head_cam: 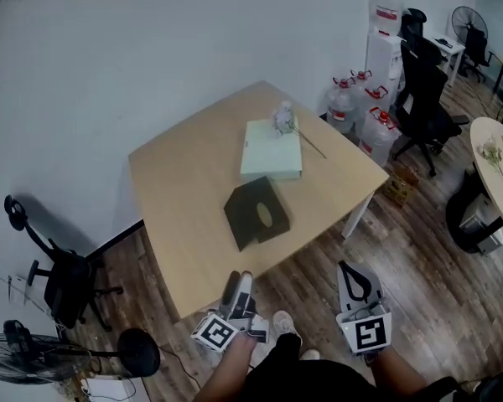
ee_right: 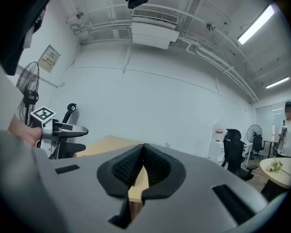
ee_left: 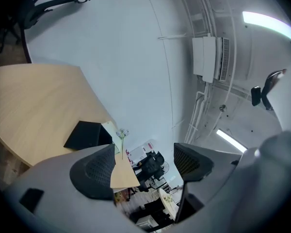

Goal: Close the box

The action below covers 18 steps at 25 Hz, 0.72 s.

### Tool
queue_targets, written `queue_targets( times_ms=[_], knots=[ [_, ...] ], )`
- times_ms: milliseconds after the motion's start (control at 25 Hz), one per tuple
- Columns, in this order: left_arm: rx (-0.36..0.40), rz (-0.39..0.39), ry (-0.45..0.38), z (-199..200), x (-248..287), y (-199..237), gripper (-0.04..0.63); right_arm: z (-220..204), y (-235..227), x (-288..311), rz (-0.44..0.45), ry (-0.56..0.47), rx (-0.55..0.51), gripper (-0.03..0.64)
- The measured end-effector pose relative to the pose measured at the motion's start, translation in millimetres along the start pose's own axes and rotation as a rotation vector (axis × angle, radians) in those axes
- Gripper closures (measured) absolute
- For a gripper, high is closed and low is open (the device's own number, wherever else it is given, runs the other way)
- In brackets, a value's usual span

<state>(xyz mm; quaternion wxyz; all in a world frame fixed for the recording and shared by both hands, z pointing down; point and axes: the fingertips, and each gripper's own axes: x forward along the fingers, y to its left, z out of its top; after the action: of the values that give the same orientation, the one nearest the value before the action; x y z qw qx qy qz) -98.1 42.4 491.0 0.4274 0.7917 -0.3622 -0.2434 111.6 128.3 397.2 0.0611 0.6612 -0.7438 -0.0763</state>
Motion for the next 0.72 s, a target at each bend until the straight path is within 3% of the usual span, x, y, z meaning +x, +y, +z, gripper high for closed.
queue_targets(
  times_ms=[240, 480, 720],
  knots=[
    [-0.238, 0.020, -0.041, 10, 33, 39, 0.224, -3, 8, 74, 0.069, 0.011, -0.044, 0.604],
    [-0.511, -0.033, -0.098, 15, 51, 66, 0.222, 1, 26, 133, 0.129, 0.023, -0.037, 0.604],
    [-0.677, -0.002, -0.126, 13, 61, 111, 0.225, 11, 38, 177, 0.157, 0.013, -0.064, 0.604]
  ],
)
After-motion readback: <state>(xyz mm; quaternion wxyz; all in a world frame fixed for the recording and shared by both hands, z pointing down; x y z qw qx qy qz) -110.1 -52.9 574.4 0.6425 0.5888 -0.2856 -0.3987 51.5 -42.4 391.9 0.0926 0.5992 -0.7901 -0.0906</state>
